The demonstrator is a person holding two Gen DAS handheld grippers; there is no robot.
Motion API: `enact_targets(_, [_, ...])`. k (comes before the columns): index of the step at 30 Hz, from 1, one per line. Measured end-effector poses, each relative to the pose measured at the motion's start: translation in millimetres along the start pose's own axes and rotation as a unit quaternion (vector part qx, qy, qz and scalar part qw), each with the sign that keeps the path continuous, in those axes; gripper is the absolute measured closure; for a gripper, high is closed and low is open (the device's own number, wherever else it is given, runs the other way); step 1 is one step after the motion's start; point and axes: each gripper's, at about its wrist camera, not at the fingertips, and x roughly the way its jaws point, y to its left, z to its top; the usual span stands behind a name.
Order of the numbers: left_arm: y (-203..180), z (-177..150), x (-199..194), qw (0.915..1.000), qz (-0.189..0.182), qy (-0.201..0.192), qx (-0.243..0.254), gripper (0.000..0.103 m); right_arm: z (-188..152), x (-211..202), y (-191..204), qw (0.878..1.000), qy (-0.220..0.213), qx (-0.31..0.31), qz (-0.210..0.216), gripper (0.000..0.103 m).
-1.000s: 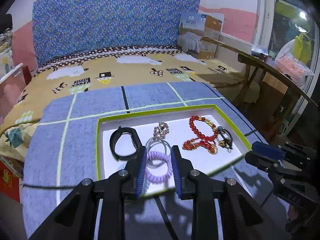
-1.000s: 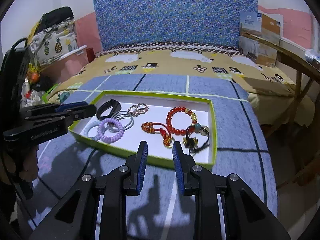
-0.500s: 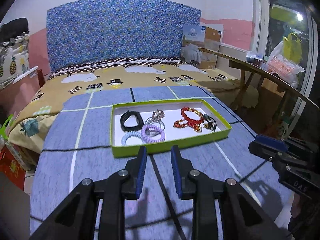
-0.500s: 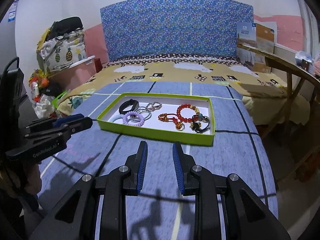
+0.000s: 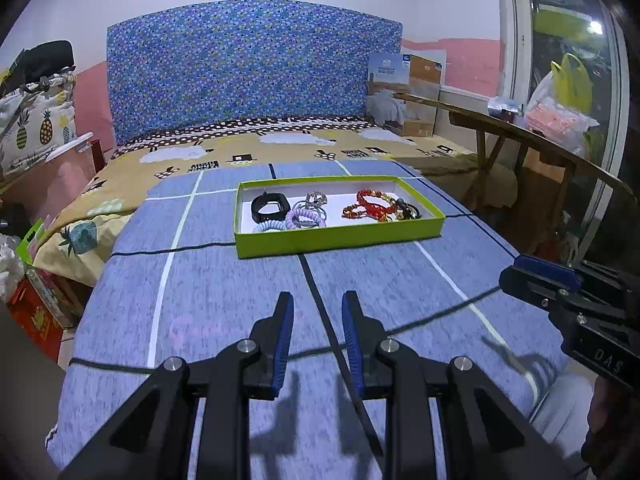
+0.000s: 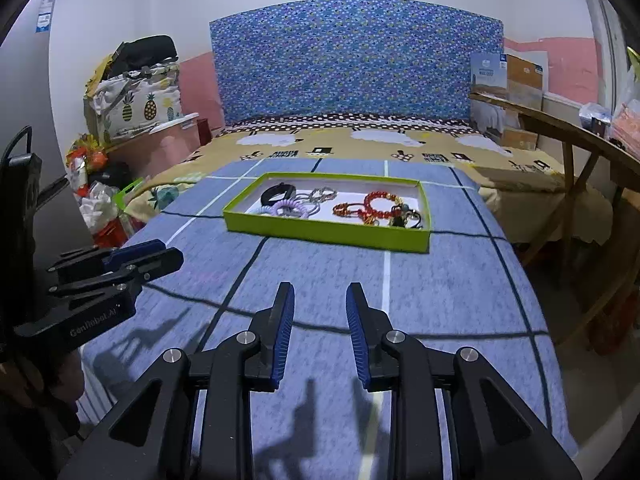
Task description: Organize jewelry
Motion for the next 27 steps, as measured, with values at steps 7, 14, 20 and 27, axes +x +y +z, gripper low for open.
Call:
enact_targets(7, [-3,-10,-9,1.0000,0.003,-0.005,0.001,0.077,-6,-4,2,1.000,0.000,0.003,-0.007,0.075])
enact_targets(14, [-3,-12,-8,1.0000,0.005,-0.007,-0.002,0.077,-7,-4,1,1.000,0.000,0.004,-0.010,0.075])
enact_targets(20, [-4,-13,-7,1.0000,0.006,-0.006,-0.001,0.077,-7,-4,1,1.000,0.001,0.003,-0.011,0.075])
enact_targets(27, [-3,-13,-6,1.0000,0.007,-0.006,0.002,0.077,-7,-4,1,1.000,0.000,0.004,-0.010,0.075])
